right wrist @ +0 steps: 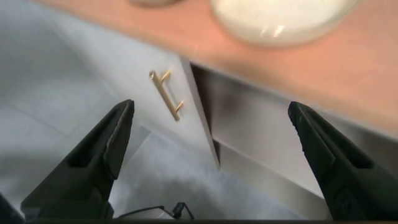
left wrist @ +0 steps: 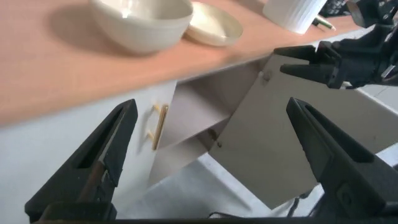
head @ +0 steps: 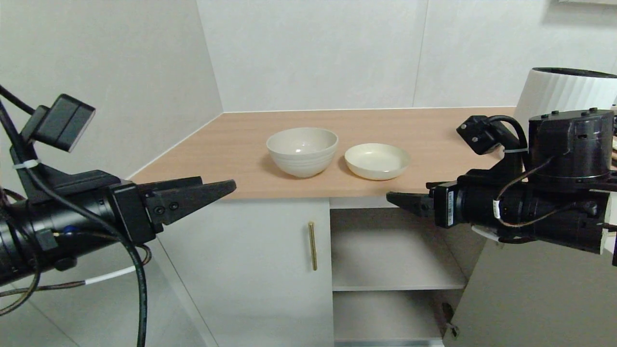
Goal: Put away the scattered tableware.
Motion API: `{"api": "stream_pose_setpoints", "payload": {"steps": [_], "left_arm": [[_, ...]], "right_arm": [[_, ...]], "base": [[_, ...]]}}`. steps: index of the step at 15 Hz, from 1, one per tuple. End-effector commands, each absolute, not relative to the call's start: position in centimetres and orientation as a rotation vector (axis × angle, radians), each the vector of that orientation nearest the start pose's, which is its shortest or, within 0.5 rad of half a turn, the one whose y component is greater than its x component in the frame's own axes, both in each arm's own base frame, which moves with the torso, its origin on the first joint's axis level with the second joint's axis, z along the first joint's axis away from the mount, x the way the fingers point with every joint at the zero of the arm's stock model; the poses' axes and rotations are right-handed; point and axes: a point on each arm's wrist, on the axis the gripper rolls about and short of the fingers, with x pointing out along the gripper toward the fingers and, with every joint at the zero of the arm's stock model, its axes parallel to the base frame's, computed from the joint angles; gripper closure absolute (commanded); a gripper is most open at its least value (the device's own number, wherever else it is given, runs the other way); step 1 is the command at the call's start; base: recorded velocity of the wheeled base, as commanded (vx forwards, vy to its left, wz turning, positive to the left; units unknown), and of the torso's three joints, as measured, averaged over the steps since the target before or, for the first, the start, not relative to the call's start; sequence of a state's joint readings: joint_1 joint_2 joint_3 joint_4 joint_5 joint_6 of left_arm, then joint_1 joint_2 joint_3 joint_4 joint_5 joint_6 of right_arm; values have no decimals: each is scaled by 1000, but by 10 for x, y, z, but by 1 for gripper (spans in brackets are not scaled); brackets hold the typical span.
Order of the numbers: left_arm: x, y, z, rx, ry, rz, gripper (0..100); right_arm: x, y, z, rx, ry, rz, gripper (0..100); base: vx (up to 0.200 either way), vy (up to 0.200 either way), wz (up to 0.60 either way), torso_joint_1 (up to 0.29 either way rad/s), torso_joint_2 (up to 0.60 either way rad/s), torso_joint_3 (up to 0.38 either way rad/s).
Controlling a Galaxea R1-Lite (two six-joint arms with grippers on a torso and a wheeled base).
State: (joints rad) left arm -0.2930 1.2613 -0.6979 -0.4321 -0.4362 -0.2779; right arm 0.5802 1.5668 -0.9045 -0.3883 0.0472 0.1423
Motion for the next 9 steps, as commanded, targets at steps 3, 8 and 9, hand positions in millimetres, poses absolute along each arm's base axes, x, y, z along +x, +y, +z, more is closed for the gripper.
{"api": "stream_pose_setpoints", "payload": {"steps": [3,8,9], "left_arm": [[221,-72,226,-334,296,-648,0],[254,-77,213,-430,379,-551,0],[259,-78,211,-430,382,-531,0]], "right_arm": [[247,155,213,58,341,577,0],[249,155,211,57,346,572,0],[250,156,210,56,349,572,0]], "base": [[0,0,0,183,-465,-284],[0,0,0,203,-482,-285],[0,0,0,222,-496,-276]]}}
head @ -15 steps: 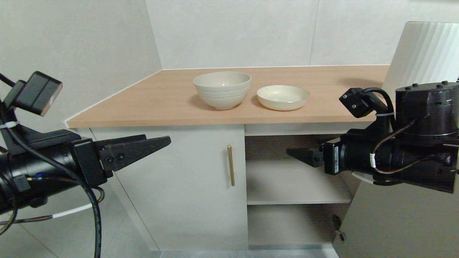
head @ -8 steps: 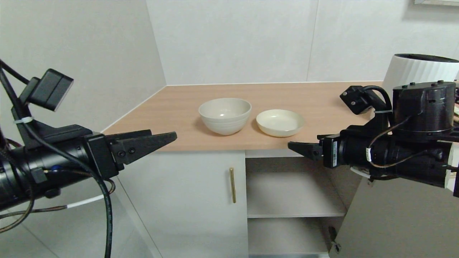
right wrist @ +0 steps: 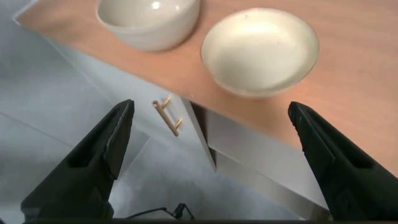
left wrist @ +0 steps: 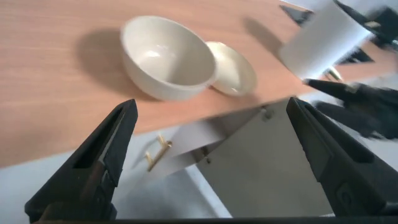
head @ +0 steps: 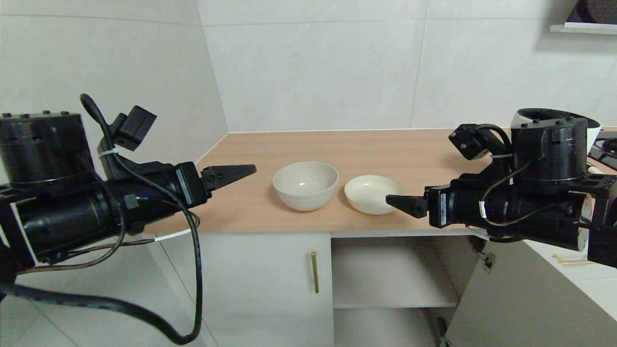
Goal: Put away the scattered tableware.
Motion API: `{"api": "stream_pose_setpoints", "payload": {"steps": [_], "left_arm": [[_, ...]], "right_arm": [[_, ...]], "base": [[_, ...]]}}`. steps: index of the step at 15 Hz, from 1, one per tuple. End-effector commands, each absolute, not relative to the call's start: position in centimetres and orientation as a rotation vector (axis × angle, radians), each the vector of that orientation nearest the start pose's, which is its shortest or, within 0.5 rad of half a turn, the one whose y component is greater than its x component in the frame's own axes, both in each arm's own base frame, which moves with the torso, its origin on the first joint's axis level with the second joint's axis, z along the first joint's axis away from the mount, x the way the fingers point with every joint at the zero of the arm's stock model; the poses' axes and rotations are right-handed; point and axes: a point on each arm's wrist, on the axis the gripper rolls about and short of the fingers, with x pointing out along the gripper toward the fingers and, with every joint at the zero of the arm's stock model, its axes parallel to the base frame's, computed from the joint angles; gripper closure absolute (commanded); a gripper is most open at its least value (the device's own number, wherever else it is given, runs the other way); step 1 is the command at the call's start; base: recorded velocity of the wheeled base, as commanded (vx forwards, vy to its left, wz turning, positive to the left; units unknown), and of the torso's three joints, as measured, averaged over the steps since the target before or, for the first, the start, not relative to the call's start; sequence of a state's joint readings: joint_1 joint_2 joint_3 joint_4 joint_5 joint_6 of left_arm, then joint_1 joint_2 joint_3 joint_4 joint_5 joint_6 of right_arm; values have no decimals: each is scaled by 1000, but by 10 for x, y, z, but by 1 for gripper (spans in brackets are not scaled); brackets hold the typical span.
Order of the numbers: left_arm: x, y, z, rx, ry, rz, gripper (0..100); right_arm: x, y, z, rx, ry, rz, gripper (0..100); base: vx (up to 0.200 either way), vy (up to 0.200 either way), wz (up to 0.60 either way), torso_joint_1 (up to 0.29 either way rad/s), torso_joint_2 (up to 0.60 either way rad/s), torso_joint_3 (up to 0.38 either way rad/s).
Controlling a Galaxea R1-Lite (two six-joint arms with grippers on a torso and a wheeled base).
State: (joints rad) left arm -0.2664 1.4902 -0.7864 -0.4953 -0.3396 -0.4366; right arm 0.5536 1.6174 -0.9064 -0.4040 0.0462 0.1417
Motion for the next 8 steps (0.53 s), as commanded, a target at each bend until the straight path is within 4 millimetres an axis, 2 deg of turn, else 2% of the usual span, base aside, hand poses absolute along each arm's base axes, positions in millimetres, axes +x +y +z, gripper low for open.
{"api": "stream_pose_setpoints", "payload": {"steps": [1,5,8], "left_arm": [[262,-79,209,-435,393,-510,0],[272,-85,207,-539,461,-484,0],[282,-96,203,-628,500,-468,0]], "right_arm": [[251,156,209,55,351,568,0],[260,158,208,73,302,559,0],[270,163,214,117,365,532,0]], "base": [[0,0,0,173,-383,-217],[0,0,0,42,-98,-58],[0,0,0,0,0,0]]}}
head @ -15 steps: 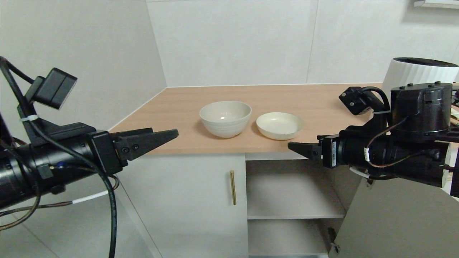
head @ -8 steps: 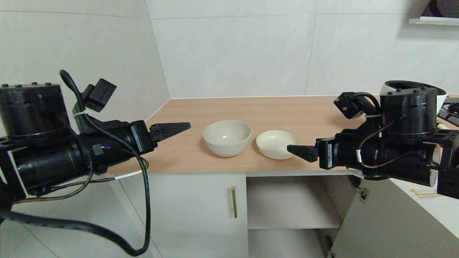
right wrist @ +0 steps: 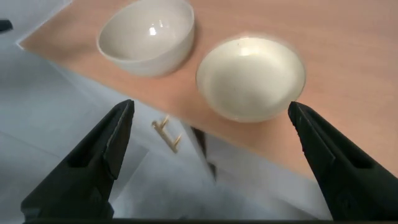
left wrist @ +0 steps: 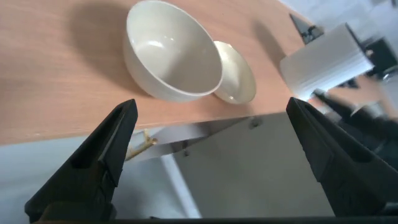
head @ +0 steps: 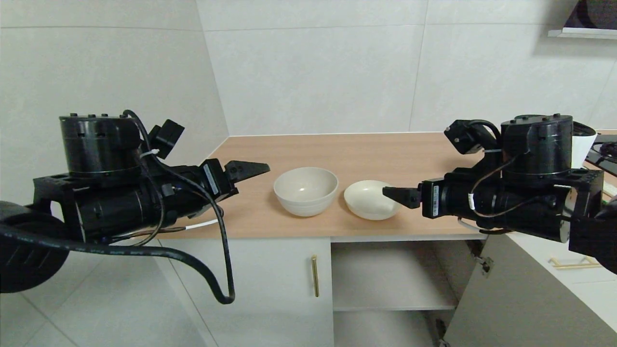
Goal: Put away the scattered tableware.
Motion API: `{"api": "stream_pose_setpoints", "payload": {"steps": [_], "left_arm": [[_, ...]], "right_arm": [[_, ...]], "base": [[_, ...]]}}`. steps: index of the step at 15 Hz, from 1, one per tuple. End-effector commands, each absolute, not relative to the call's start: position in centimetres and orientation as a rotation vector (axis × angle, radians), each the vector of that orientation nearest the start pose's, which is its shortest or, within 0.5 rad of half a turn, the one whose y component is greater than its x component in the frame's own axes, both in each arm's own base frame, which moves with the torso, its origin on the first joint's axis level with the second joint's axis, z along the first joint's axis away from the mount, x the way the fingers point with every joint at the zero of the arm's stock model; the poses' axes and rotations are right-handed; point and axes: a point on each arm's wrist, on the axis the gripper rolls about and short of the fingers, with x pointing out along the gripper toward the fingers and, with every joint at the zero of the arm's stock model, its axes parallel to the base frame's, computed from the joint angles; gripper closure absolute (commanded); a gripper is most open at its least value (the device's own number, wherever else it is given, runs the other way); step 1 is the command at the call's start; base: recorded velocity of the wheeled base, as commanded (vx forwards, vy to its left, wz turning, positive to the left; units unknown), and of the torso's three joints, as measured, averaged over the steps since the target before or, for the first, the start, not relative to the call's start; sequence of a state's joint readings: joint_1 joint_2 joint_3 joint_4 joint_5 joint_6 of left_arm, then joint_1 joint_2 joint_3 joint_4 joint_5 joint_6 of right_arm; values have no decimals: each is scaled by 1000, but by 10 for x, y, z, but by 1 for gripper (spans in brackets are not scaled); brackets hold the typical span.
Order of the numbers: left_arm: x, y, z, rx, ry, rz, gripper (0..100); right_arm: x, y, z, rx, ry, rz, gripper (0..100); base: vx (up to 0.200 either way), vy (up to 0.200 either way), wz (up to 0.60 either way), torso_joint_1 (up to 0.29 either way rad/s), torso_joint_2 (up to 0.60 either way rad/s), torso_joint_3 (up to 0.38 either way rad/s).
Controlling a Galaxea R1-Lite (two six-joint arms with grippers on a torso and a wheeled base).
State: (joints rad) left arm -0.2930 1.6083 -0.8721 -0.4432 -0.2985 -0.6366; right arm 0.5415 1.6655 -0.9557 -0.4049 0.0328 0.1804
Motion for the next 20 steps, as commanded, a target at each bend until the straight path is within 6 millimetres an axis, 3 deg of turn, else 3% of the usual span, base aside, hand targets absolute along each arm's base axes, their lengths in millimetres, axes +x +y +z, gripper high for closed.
{"api": "stream_pose_setpoints", "payload": {"steps": [1,4,9,14,20], "left_arm": [[289,-98,200,-654,504,-432,0],[305,-105,188,-691,535,-372,0],[325,-114,163,-698,589,-298,0],[341,-123,141,-672,610,-216,0],[345,-128,136,-668,618,-221,0]], "right_arm": [[273,164,222,180,425,509,0],[290,160,229,272,565,416,0],[321,168,203,243,589,238,0],[327,168,197,246,577,226,0],[326,167,198,247,575,224,0]], "base": [[0,0,0,0,0,0],[0,0,0,0,0,0],[0,0,0,0,0,0],[0,0,0,0,0,0],[0,0,0,0,0,0]]}}
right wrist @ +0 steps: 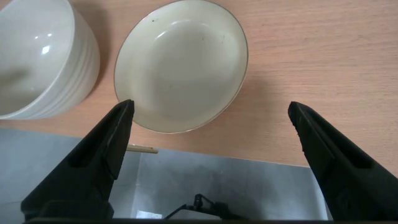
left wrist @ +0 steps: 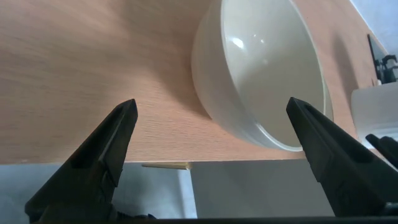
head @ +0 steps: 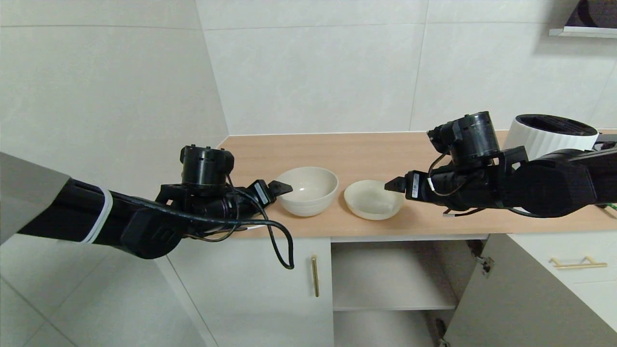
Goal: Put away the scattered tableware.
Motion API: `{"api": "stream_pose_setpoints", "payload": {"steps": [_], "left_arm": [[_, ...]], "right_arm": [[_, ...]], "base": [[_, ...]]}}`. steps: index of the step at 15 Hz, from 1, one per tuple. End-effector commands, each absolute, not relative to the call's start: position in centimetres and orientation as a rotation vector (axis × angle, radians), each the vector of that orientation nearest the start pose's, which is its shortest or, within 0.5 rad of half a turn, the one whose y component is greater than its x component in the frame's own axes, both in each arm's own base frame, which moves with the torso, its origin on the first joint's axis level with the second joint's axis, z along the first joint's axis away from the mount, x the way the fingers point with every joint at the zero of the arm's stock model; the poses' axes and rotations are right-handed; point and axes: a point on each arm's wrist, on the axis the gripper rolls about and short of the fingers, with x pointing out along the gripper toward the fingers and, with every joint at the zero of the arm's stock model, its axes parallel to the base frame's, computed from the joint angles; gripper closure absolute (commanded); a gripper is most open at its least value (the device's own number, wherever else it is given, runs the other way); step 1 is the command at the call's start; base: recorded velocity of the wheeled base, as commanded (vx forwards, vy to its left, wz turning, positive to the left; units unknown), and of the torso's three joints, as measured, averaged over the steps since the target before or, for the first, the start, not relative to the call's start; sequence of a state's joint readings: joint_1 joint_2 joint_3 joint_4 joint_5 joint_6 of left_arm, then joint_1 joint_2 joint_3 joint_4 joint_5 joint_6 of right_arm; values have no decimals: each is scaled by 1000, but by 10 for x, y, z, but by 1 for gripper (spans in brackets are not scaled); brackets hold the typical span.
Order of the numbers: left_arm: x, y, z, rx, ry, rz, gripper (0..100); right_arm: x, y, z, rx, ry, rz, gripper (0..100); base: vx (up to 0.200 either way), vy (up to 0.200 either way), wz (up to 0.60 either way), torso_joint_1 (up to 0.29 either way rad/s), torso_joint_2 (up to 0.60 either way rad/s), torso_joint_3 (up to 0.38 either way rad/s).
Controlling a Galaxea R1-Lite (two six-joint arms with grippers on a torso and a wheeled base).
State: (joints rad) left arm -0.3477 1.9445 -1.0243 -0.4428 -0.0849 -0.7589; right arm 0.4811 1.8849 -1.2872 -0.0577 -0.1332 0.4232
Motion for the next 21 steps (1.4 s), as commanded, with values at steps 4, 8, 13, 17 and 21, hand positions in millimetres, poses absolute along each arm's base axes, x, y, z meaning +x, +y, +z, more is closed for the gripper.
{"api": "stream_pose_setpoints", "payload": {"steps": [4,8,13,17,21], "left_arm": [[347,-130,136,-666,616,-227,0],[350,-137,139,-665,605,-245,0],[350,-137,139,-665,604,-247,0],[350,-137,139,-664,601,-240,100],[350,-137,140,-664,599,-241,100]], "right_arm": [[326,167,198,248,575,224,0],[326,167,197,247,579,226,0],[324,166,192,235,595,224,0],[323,166,193,235,594,224,0],[324,167,193,233,590,226,0]], "base": [[0,0,0,0,0,0],[0,0,0,0,0,0],[0,0,0,0,0,0],[0,0,0,0,0,0],[0,0,0,0,0,0]]}}
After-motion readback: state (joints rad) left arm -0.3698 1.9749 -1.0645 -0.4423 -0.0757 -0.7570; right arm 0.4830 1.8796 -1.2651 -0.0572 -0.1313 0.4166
